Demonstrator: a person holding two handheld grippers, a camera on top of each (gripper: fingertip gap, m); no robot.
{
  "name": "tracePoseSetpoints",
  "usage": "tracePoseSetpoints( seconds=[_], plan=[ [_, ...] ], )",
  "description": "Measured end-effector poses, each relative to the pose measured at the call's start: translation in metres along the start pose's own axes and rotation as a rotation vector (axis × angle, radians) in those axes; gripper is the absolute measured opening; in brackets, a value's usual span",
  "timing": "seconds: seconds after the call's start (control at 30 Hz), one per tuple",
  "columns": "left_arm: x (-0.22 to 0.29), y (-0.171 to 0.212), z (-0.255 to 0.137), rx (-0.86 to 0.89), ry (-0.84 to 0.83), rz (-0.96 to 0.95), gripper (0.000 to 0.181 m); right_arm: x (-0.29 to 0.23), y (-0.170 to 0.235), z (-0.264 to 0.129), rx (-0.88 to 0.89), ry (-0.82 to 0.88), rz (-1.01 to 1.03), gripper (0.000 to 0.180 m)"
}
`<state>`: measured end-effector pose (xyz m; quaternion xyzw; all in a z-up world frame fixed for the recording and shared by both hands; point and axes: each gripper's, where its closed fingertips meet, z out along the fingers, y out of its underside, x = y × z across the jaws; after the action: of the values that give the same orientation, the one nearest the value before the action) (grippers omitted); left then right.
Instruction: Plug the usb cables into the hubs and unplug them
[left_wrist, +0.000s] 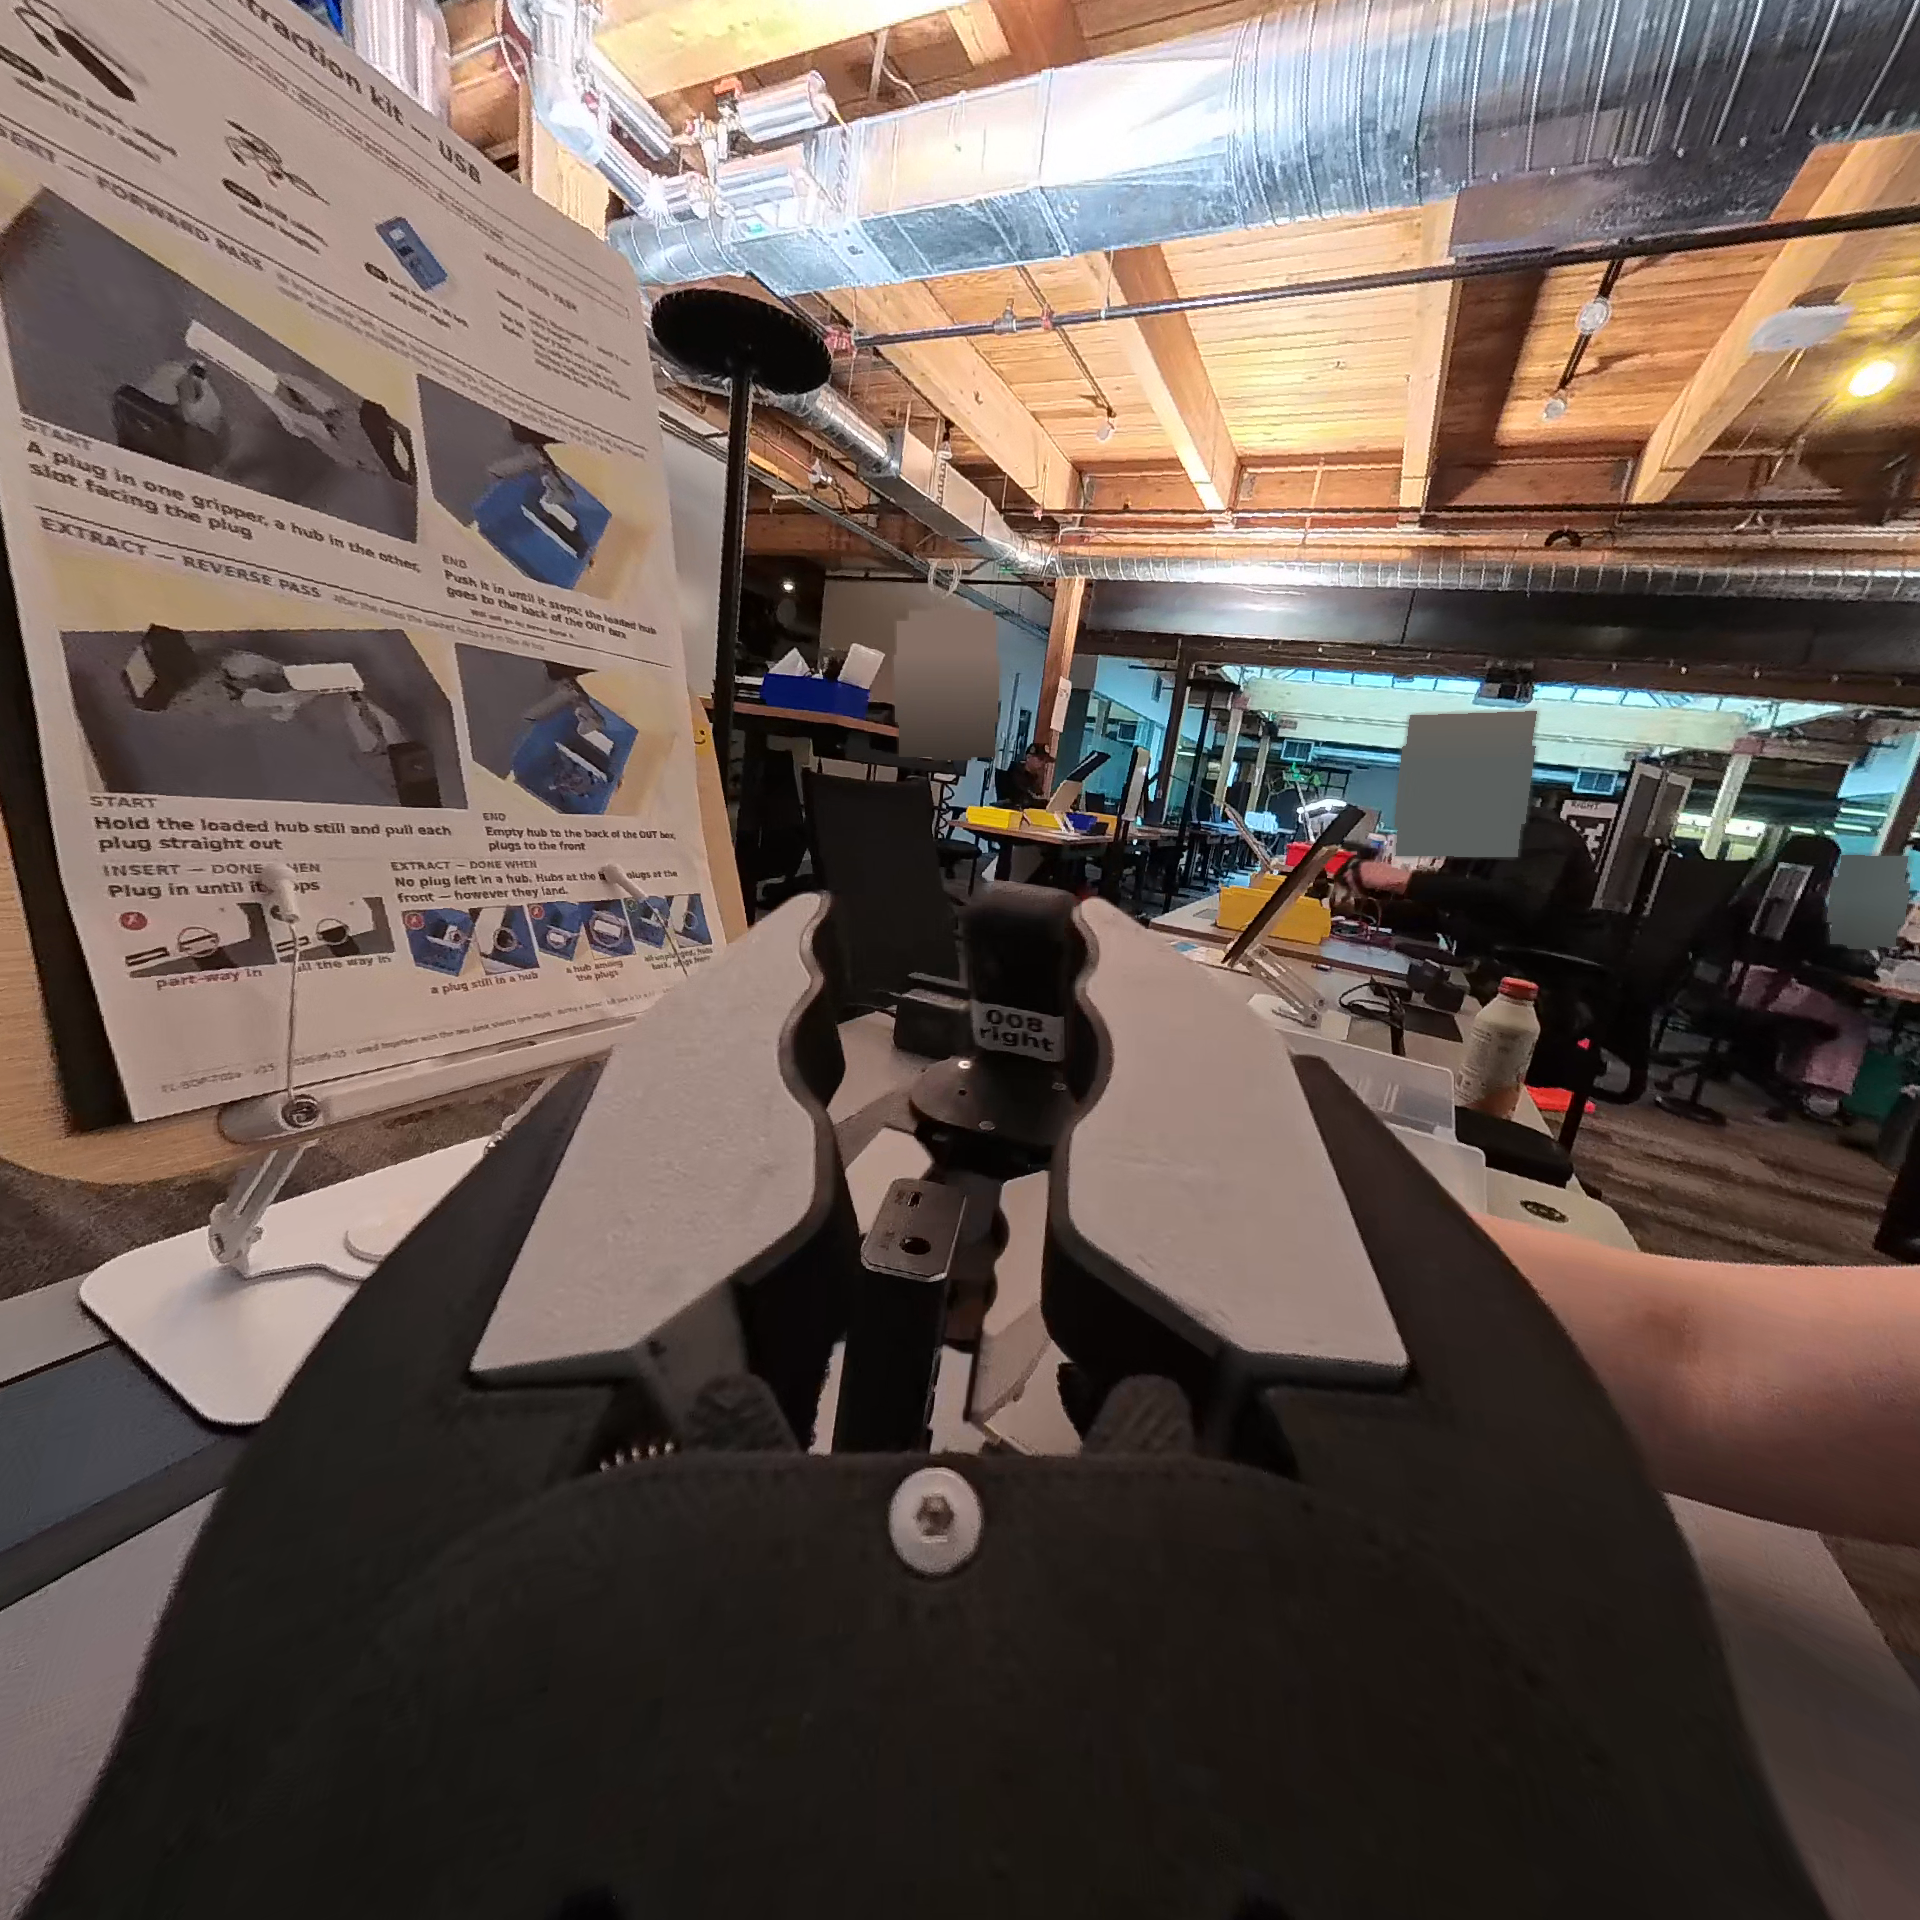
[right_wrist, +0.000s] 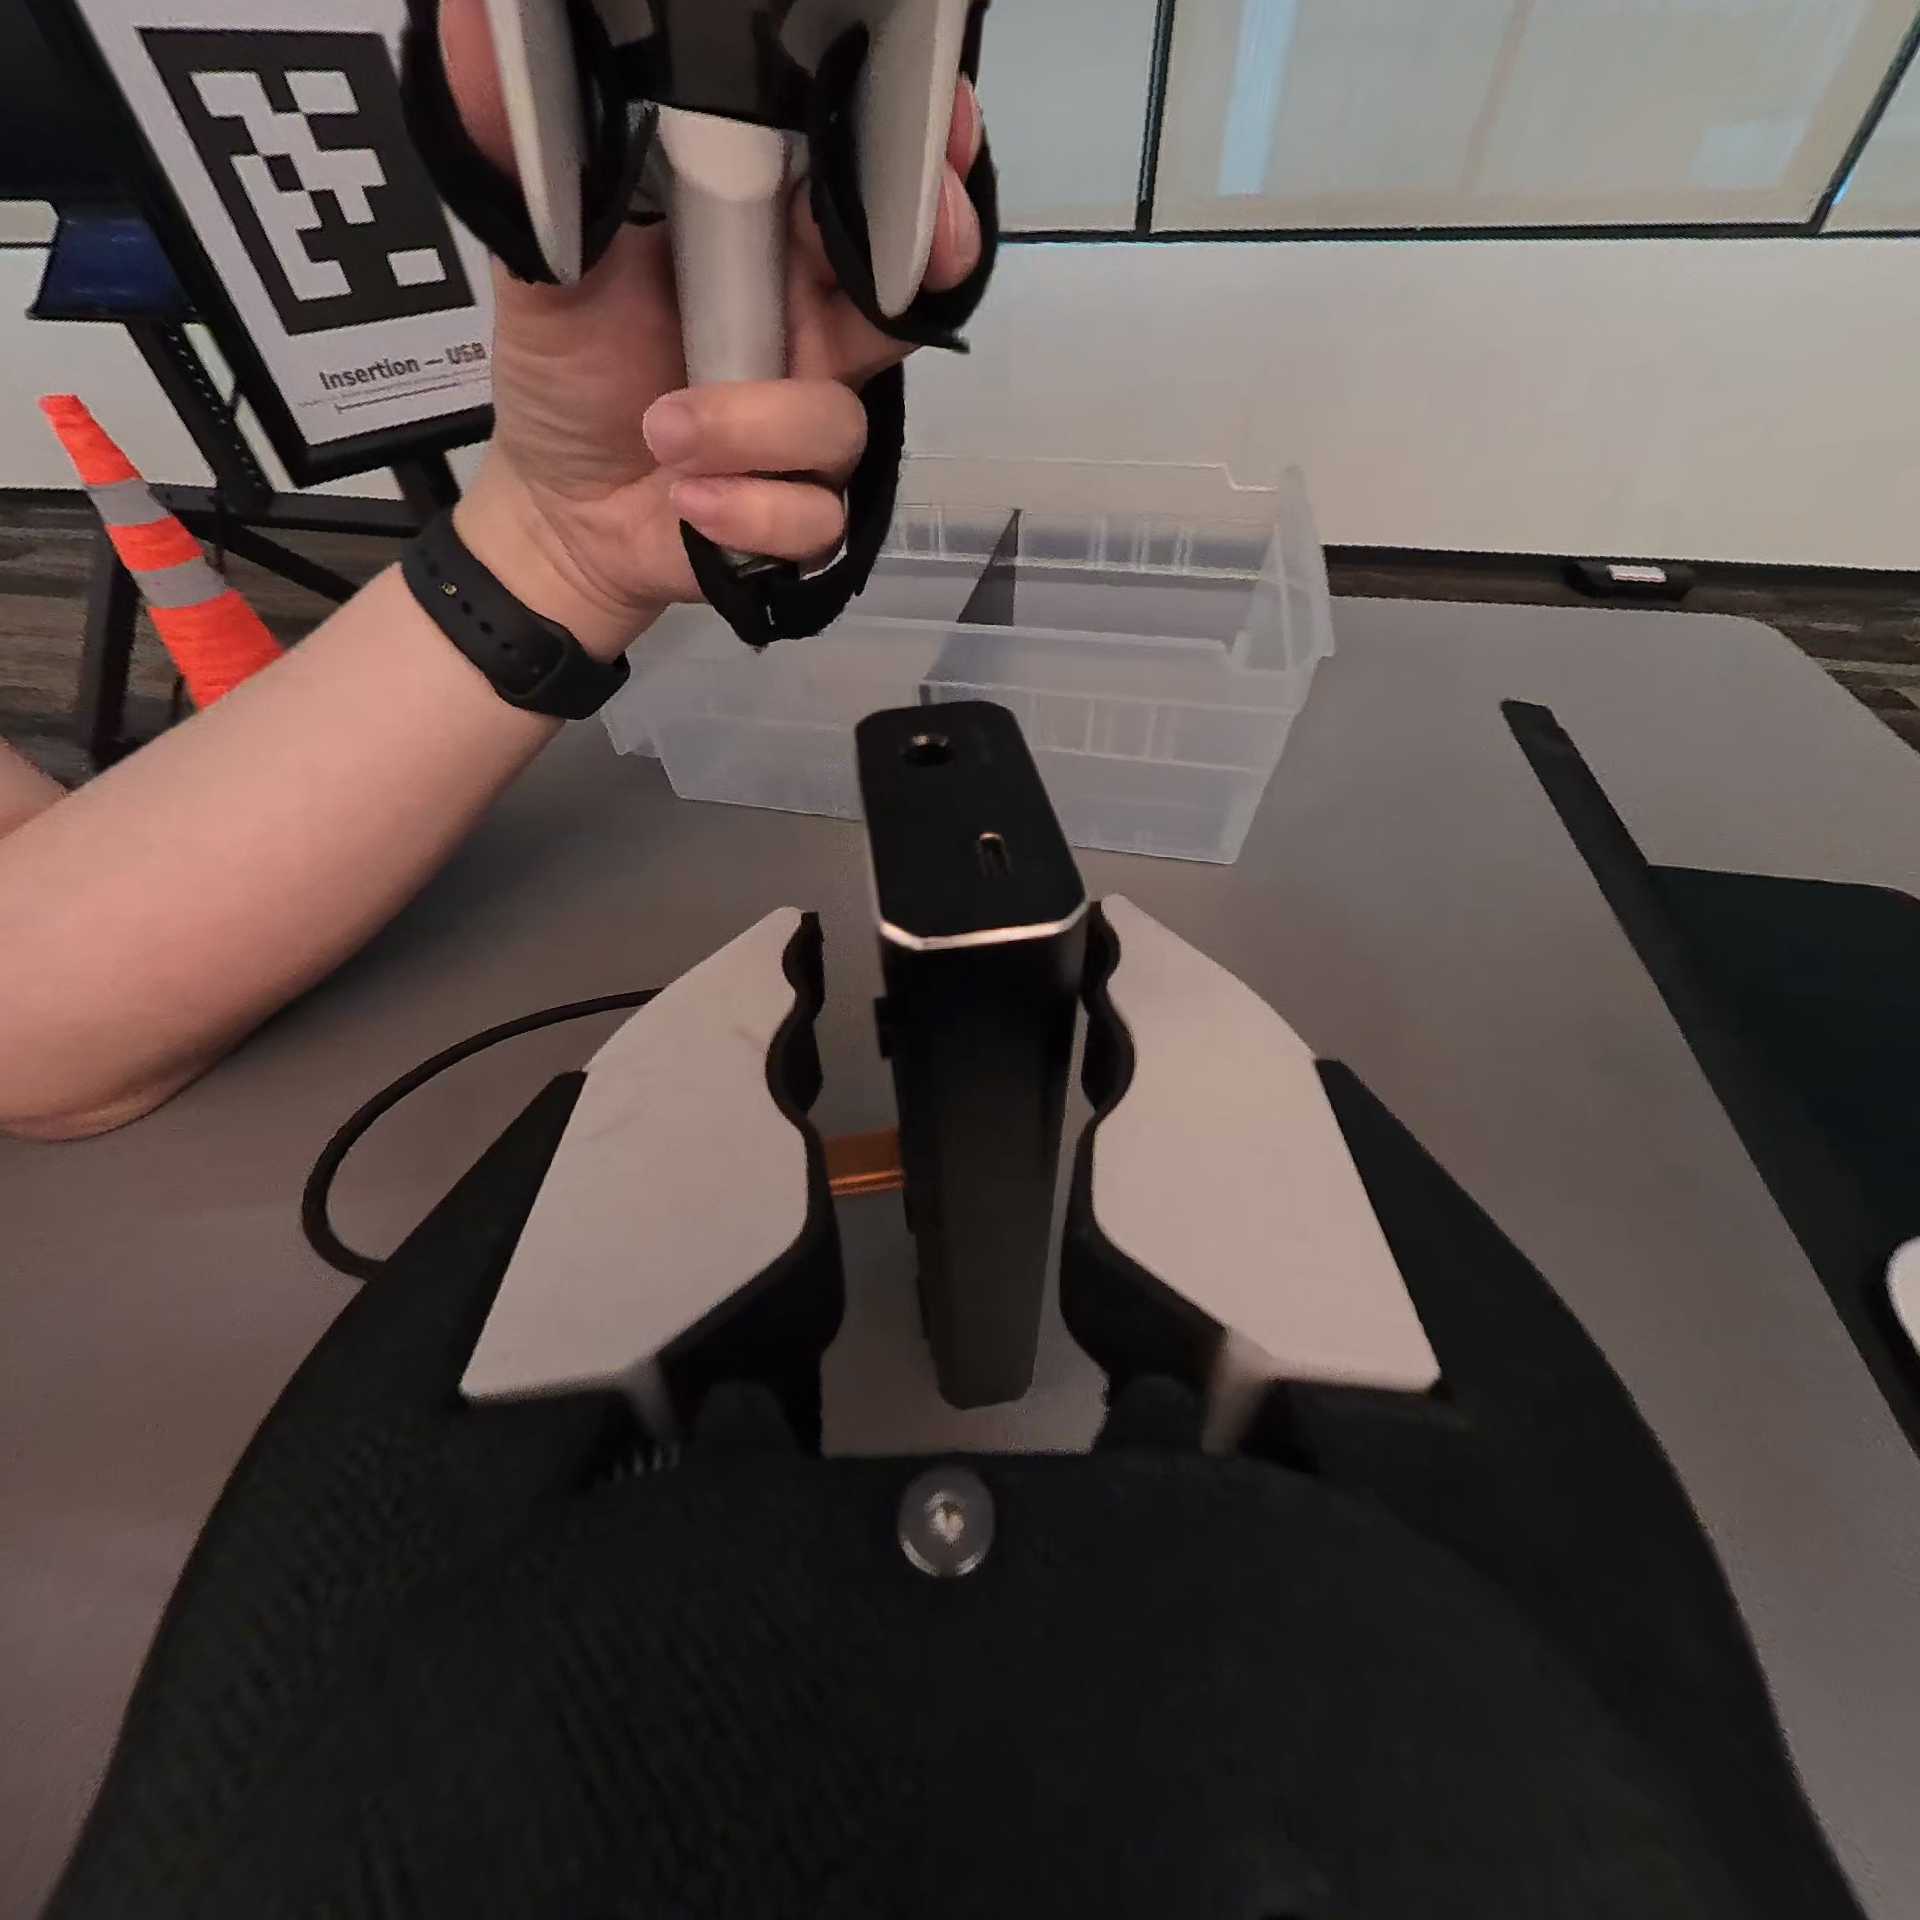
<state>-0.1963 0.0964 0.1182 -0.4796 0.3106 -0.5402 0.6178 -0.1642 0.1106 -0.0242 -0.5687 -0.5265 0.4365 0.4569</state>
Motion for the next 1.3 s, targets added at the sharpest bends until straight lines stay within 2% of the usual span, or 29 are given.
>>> tracePoseSetpoints(
  seconds=[0.13, 0.2, 0.23, 0.27, 0.33, 0.43, 0.6, 0.67, 0.7, 0.8, 0.87, 1.0, 1.1, 1.17, 1.3],
  plan=[
    [-0.001, -0.002, -0.002, 0.018, 0.001, -0.017, 0.038, -0.001, -0.007, -0.021, 0.021, 0.159, -0.023, 0.059],
    [-0.001, -0.002, -0.003, 0.013, -0.004, -0.019, 0.038, 0.007, 0.000, -0.042, -0.021, 0.368, 0.017, 0.067],
    [-0.002, -0.002, -0.003, 0.006, -0.010, -0.017, 0.038, 0.010, 0.006, -0.056, -0.035, 0.493, 0.049, 0.066],
    [-0.003, -0.002, -0.003, -0.001, -0.021, -0.013, 0.037, 0.017, 0.018, -0.075, -0.064, 0.660, 0.129, 0.061],
    [-0.004, -0.002, -0.002, -0.018, -0.045, -0.006, 0.037, 0.008, 0.048, -0.099, -0.097, 0.862, 0.321, 0.049],
    [0.000, 0.002, 0.003, -0.072, -0.060, 0.024, 0.037, -0.024, 0.092, -0.098, -0.249, 0.930, 0.461, 0.046],
    [0.017, 0.005, 0.007, -0.161, -0.067, 0.093, 0.038, -0.037, 0.140, -0.090, -0.560, 1.030, 0.499, 0.049],
    [0.024, 0.002, 0.005, -0.170, -0.074, 0.126, 0.038, -0.040, 0.151, -0.093, -0.626, 1.040, 0.510, 0.041],
    [0.027, -0.001, 0.003, -0.165, -0.077, 0.138, 0.037, -0.039, 0.150, -0.095, -0.599, 1.046, 0.508, 0.028],
    [0.033, -0.012, -0.001, -0.132, -0.072, 0.146, 0.036, -0.045, 0.152, -0.102, -0.575, 0.975, 0.501, 0.010],
    [0.039, -0.016, -0.001, -0.115, -0.052, 0.135, 0.034, -0.051, 0.144, -0.111, -0.484, 0.895, 0.523, 0.010],
    [0.057, -0.018, 0.009, -0.128, 0.007, 0.146, 0.032, -0.071, 0.090, -0.139, -0.132, 0.653, 0.549, 0.008],
    [0.076, -0.016, 0.024, -0.160, 0.064, 0.188, 0.032, -0.101, 0.037, -0.162, 0.126, 0.384, 0.551, 0.008],
    [0.089, -0.013, 0.035, -0.177, 0.100, 0.218, 0.032, -0.119, 0.007, -0.176, 0.215, 0.257, 0.478, 0.007],
    [0.111, -0.010, 0.048, -0.205, 0.151, 0.275, 0.032, -0.165, -0.026, -0.183, 0.215, -0.007, 0.228, 0.008]
  ],
)
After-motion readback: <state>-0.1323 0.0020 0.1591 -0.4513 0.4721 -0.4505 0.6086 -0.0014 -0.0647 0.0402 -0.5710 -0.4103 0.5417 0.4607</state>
